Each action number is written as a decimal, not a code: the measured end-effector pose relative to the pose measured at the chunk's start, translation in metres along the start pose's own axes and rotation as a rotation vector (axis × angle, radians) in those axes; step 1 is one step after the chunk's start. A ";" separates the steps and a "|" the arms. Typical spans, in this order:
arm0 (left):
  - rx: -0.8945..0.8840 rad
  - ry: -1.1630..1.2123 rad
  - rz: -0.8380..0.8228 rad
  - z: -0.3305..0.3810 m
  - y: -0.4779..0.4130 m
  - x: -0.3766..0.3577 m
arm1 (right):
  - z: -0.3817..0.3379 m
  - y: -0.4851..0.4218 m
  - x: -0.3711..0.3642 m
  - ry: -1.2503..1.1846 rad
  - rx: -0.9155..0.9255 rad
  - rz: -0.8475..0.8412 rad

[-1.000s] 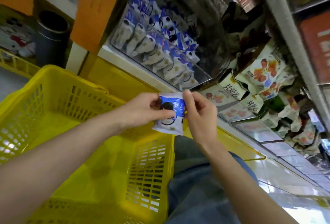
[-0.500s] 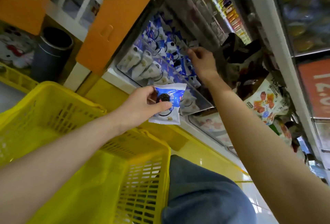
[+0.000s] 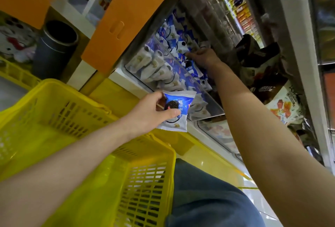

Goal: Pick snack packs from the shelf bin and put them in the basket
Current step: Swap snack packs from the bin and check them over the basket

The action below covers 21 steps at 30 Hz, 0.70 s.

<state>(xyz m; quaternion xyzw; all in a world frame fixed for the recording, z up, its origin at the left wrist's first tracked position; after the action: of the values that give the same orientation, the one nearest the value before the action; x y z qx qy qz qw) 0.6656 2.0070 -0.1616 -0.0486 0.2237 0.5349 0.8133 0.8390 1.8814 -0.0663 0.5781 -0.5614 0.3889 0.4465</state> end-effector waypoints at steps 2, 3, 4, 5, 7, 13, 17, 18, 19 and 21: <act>0.000 -0.003 0.003 0.000 0.000 0.000 | 0.000 0.000 -0.001 -0.012 -0.033 -0.004; 0.001 -0.003 0.003 0.001 0.001 0.000 | 0.000 0.000 -0.001 -0.042 -0.043 0.002; 0.003 0.000 0.004 0.001 0.002 0.001 | 0.001 0.001 0.000 -0.074 -0.050 0.014; 0.006 0.003 0.007 0.001 0.002 0.002 | 0.003 0.002 0.000 -0.103 -0.052 0.033; 0.014 0.013 0.018 0.000 0.005 0.003 | 0.005 0.006 0.003 -0.144 -0.039 0.095; 0.065 0.033 0.087 -0.013 0.013 0.001 | 0.003 0.043 0.044 -0.278 0.071 0.547; 0.176 0.175 0.117 -0.028 0.019 -0.003 | -0.015 0.114 0.058 -0.380 0.300 0.710; 0.199 0.194 0.125 -0.032 0.022 -0.006 | -0.015 0.138 0.054 -0.425 0.369 0.697; 0.207 0.196 0.141 -0.035 0.024 -0.004 | -0.015 0.160 0.046 -0.459 0.428 0.662; 0.207 0.182 0.157 -0.041 0.027 -0.005 | -0.011 0.201 0.028 -0.491 0.503 0.594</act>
<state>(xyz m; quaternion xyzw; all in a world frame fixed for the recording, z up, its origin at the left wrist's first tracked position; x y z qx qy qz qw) 0.6276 2.0015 -0.1918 0.0048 0.3538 0.5641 0.7460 0.6414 1.8897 -0.0207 0.5576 -0.6801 0.4757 0.0154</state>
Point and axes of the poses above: each hand's wrist, its own y-axis away from the middle knuckle, its own x-axis out of the back of the hand, z = x × y, the point moved 6 cm from there along -y, towards the middle knuckle, and after that the axes turned 13 degrees about x, right-handed, at the moved point
